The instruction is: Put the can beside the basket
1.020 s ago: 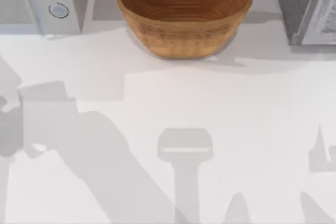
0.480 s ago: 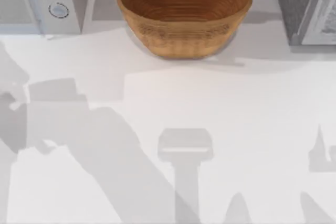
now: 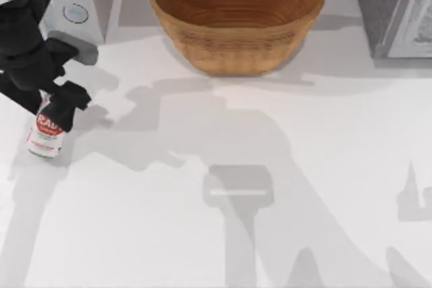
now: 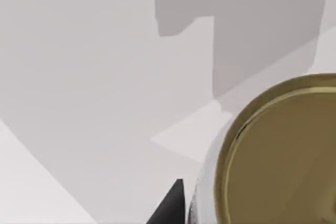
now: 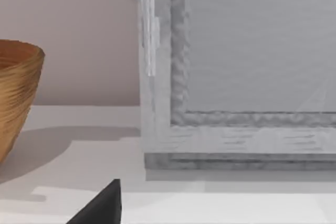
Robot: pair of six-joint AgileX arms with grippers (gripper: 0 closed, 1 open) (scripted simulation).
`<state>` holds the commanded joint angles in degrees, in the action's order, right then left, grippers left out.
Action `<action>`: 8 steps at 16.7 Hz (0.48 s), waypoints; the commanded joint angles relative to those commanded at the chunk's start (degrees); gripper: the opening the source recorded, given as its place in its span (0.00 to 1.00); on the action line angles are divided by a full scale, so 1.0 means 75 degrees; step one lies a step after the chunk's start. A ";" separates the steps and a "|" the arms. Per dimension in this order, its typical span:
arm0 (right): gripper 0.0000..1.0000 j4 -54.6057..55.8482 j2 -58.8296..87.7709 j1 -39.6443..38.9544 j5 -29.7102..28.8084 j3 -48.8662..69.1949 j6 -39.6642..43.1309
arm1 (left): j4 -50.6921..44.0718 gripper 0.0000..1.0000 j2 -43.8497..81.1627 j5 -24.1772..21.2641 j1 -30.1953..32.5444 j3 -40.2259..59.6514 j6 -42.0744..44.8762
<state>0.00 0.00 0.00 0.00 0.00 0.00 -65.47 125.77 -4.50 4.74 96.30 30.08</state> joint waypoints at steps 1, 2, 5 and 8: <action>1.00 0.0000 0.0000 0.0000 0.0000 0.0000 0.0000 | -0.0146 0.00 0.0173 -0.0064 0.0399 0.0183 -0.0678; 1.00 0.0000 0.0000 0.0000 0.0000 0.0000 0.0000 | -0.0291 0.00 0.0346 -0.0122 0.0797 0.0372 -0.1375; 1.00 0.0000 0.0000 0.0000 0.0000 0.0000 0.0000 | -0.0685 0.00 0.0819 -0.0226 0.1962 0.0980 -0.3514; 1.00 0.0000 0.0000 0.0000 0.0000 0.0000 0.0000 | -0.0972 0.00 0.1152 -0.0177 0.3014 0.1627 -0.5564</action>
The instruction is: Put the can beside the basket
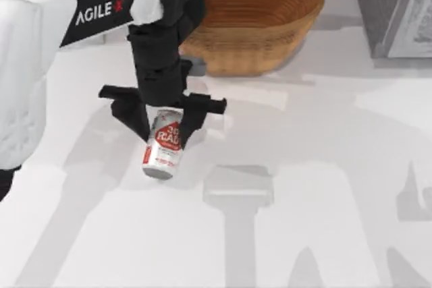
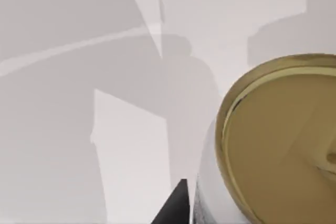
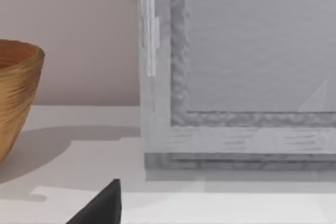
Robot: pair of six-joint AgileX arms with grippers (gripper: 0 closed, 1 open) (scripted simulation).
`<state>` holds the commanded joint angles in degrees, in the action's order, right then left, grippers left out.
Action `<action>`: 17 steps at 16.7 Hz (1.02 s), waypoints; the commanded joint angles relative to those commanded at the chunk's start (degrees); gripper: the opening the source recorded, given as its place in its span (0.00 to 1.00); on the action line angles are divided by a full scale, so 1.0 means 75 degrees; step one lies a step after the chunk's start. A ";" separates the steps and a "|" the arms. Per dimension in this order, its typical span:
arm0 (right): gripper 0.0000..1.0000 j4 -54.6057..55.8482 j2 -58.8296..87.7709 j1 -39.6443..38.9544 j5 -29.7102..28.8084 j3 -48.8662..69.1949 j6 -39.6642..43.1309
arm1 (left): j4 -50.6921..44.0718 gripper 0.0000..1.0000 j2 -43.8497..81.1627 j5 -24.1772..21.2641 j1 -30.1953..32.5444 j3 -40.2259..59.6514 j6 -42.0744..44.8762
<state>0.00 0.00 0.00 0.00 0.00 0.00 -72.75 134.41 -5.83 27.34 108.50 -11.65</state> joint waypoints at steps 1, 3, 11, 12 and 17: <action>1.00 0.0000 0.0000 0.0000 0.0000 0.0000 0.0000 | -0.0068 0.00 0.0070 0.0056 0.0312 0.0215 -0.0626; 1.00 0.0000 0.0000 0.0000 0.0000 0.0000 0.0000 | -0.0162 0.00 0.0152 0.0220 0.0864 0.0631 -0.1752; 1.00 0.0000 0.0000 0.0000 0.0000 0.0000 0.0000 | -0.0211 0.00 0.0114 0.0747 0.1772 0.1458 -0.3626; 1.00 0.0000 0.0000 0.0000 0.0000 0.0000 0.0000 | -0.0211 0.00 0.0114 0.0747 0.1772 0.1458 -0.3626; 1.00 0.0000 0.0000 0.0000 0.0000 0.0000 0.0000 | -0.0109 0.00 0.0125 0.0738 0.1752 0.1352 -0.3612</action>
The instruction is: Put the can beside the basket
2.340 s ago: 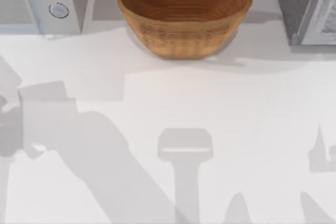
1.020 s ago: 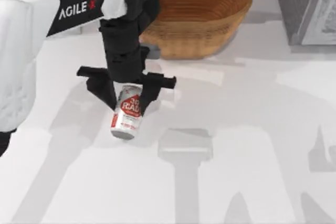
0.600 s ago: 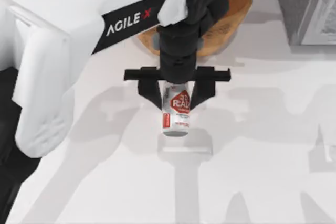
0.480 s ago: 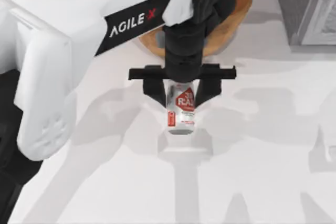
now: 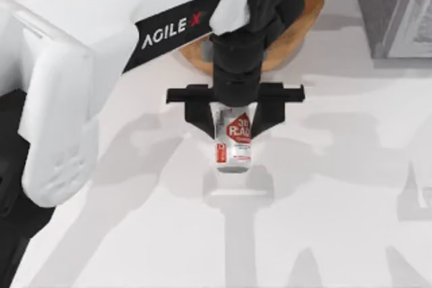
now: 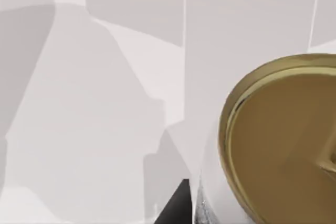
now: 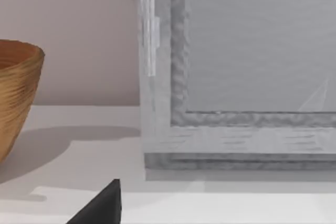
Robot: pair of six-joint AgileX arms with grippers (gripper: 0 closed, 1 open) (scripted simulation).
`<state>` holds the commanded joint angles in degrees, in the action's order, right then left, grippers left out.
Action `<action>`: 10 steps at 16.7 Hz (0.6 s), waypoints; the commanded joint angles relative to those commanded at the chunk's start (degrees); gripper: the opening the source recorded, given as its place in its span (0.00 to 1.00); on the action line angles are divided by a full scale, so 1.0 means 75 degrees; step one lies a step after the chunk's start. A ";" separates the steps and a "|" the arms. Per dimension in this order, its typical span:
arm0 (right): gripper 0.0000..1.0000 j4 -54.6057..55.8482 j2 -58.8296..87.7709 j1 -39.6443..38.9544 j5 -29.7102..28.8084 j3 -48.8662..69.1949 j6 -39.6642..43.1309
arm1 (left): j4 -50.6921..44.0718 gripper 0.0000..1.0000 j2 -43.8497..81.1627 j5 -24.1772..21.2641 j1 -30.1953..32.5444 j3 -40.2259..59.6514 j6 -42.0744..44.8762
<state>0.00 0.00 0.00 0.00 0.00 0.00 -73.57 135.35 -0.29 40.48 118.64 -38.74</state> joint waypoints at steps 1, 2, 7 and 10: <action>1.00 0.0000 0.0000 0.0000 0.0000 0.0000 0.0000 | 0.0038 0.00 0.0000 0.0002 0.0005 -0.0033 -0.0003; 1.00 0.0000 0.0000 0.0000 0.0000 0.0000 0.0000 | 0.0075 0.00 0.0000 0.0005 0.0011 -0.0065 -0.0006; 1.00 0.0000 0.0000 0.0000 0.0000 0.0000 0.0000 | 0.0130 0.08 0.0003 0.0008 0.0020 -0.0111 -0.0012; 1.00 0.0000 0.0000 0.0000 0.0000 0.0000 0.0000 | 0.0130 0.30 0.0003 0.0008 0.0020 -0.0111 -0.0012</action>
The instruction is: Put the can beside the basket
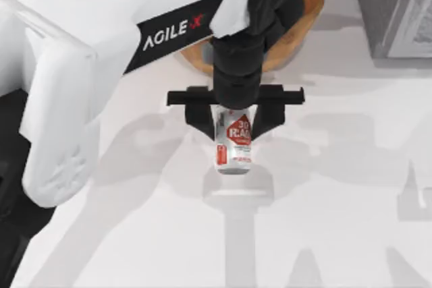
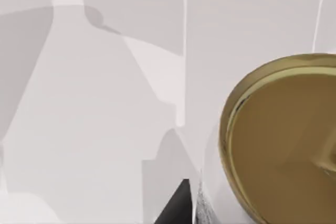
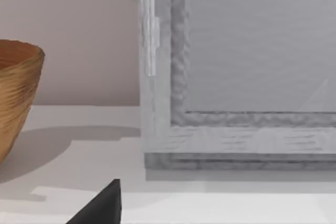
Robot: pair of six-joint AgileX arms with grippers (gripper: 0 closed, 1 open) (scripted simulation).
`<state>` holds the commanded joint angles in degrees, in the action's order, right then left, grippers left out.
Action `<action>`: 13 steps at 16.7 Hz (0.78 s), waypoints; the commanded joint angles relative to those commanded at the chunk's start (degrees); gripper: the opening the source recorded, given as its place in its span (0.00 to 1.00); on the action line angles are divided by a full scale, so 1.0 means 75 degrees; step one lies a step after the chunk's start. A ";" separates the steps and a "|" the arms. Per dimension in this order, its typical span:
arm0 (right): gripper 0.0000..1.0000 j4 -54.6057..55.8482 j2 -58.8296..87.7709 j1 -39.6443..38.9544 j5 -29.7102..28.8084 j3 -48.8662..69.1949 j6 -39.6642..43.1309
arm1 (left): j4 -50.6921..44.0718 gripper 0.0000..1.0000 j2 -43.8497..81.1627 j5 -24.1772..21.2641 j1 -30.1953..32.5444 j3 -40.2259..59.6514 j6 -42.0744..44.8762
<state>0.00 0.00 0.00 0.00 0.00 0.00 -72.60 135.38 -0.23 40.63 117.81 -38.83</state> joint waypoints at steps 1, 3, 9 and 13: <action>1.00 0.0000 0.0000 0.0000 0.0000 0.0000 0.0000 | 0.0000 0.38 0.0000 0.0000 0.0000 0.0000 0.0000; 1.00 0.0000 0.0000 0.0000 0.0000 0.0000 0.0000 | 0.0000 0.53 0.0000 0.0000 0.0000 0.0000 0.0000; 1.00 0.0000 0.0000 0.0000 0.0000 0.0000 0.0000 | 0.0000 0.98 0.0000 0.0000 0.0000 0.0000 0.0000; 1.00 0.0000 0.0000 0.0000 0.0000 0.0000 0.0000 | 0.0000 1.00 0.0000 0.0000 0.0000 0.0000 0.0000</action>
<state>0.00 0.00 0.00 0.00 0.00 0.00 -72.60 135.38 -0.23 40.63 117.81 -38.83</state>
